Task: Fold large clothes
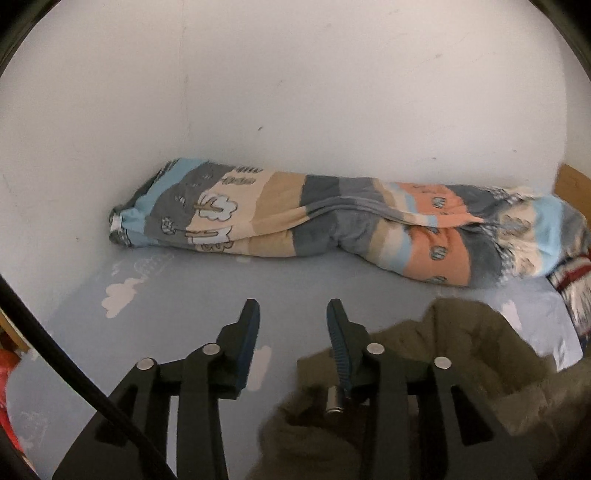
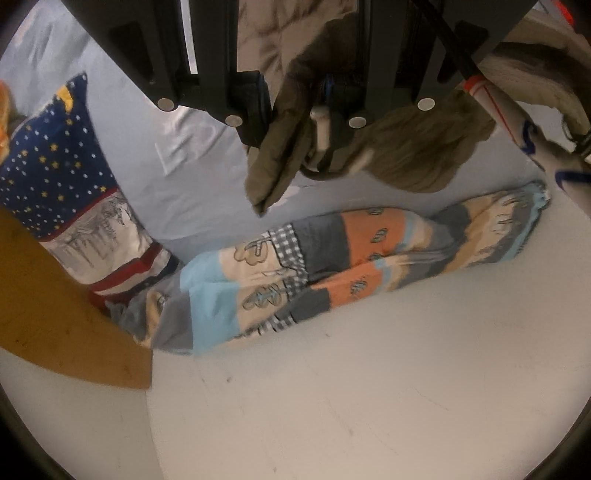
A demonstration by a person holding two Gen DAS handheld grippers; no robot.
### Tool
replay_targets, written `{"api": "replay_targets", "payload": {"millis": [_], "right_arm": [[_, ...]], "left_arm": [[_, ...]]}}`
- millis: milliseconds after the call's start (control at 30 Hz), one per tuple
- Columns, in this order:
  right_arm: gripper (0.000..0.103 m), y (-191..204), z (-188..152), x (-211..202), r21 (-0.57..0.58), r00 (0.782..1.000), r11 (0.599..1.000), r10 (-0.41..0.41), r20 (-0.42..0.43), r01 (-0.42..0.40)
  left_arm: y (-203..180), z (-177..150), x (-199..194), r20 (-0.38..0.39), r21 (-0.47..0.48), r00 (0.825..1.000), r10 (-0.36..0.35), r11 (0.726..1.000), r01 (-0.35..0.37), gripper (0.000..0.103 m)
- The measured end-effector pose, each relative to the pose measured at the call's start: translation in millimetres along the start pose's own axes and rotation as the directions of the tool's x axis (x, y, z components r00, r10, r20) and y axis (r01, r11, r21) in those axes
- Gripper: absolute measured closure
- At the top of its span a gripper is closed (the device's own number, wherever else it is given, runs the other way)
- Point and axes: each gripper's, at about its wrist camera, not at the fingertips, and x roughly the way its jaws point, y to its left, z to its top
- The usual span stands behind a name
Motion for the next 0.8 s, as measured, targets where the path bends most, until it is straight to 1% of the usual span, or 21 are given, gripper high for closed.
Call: {"api": "replay_targets", "payload": {"millis": [100,133,167,200,233,267,300,333,367,400,433,500,533,600,633,667,700,767,800], "right_arm": [[0.080,-5,13,46,0.004,0.997,0.998,-0.069,-0.018,0.069],[0.080,-9,18,62,0.004,0.993,0.994,-0.114,-0.013,0.114],[0.084,-12,21,70,0.003,0.990,0.990,-0.142,-0.009,0.142],[0.084,-20,27,83,0.009,0.985,0.985,-0.173,-0.011,0.173],[0.084,-31,32,95,0.038,0.986,0.985,-0.167,-0.026,0.168],[0.085,-41,34,104,0.068,0.987,0.985,-0.154,-0.046,0.157],[0.085,-50,35,111,0.103,0.985,0.981,-0.159,-0.067,0.165],[0.084,-56,33,112,0.132,0.986,0.978,-0.155,-0.065,0.163],[0.084,-58,29,109,0.143,0.990,0.980,-0.135,-0.046,0.141],[0.084,-55,26,105,0.136,0.990,0.981,-0.137,-0.035,0.141],[0.084,-51,20,100,0.125,0.991,0.983,-0.130,-0.023,0.132],[0.084,-37,8,86,0.089,0.998,0.994,-0.062,-0.003,0.062],[0.084,-24,-1,77,0.042,1.000,0.999,-0.025,-0.006,0.025],[0.084,-4,-17,60,-0.027,1.000,0.999,0.031,-0.003,-0.031],[0.084,9,-30,48,-0.069,0.996,0.994,0.087,-0.018,-0.088],[0.084,19,-40,40,-0.100,0.992,0.987,0.119,-0.039,-0.122],[0.084,28,-50,33,-0.126,0.989,0.981,0.138,-0.057,-0.145],[0.084,45,-71,21,-0.182,0.979,0.963,0.182,-0.096,-0.197],[0.084,51,-82,17,-0.202,0.974,0.955,0.198,-0.114,-0.218]], "left_arm": [[15,13,23,-0.002,-0.050,1.000,0.020,0.999,-0.020,0.057],[20,19,31,-0.001,-0.062,0.999,0.032,0.998,-0.032,0.057],[24,23,37,-0.002,-0.068,0.999,0.042,0.997,-0.042,0.057],[27,23,38,-0.003,-0.067,0.999,0.044,0.997,-0.044,0.057],[29,25,40,-0.016,-0.055,0.999,0.043,0.998,-0.044,0.057],[29,23,38,-0.005,-0.053,0.999,0.051,0.997,-0.051,0.057],[28,17,32,0.037,-0.066,0.997,0.066,0.996,-0.064,0.053],[23,10,29,0.066,-0.061,0.996,0.065,0.996,-0.061,0.048],[14,5,30,0.060,-0.024,0.997,0.054,0.998,-0.053,0.044],[6,0,31,0.052,0.006,0.997,0.051,0.999,-0.052,0.044],[1,-5,29,0.050,0.006,0.998,0.033,0.999,-0.033,0.044],[-3,-15,25,0.024,-0.008,0.999,-0.033,0.999,0.033,0.044],[-6,-25,21,-0.004,-0.010,0.997,-0.075,0.997,0.075,0.044],[-14,-42,9,-0.026,0.016,0.992,-0.122,0.992,0.123,0.044],[-16,-52,1,-0.032,0.042,0.991,-0.128,0.991,0.129,0.044],[-17,-62,-7,-0.039,0.070,0.990,-0.133,0.988,0.136,0.044],[-16,-70,-12,-0.045,0.082,0.990,-0.136,0.987,0.139,0.044],[-4,-93,-22,-0.088,0.103,0.988,-0.129,0.985,0.138,0.044],[2,-103,-24,-0.115,0.099,0.983,-0.146,0.983,0.157,0.044]]}}
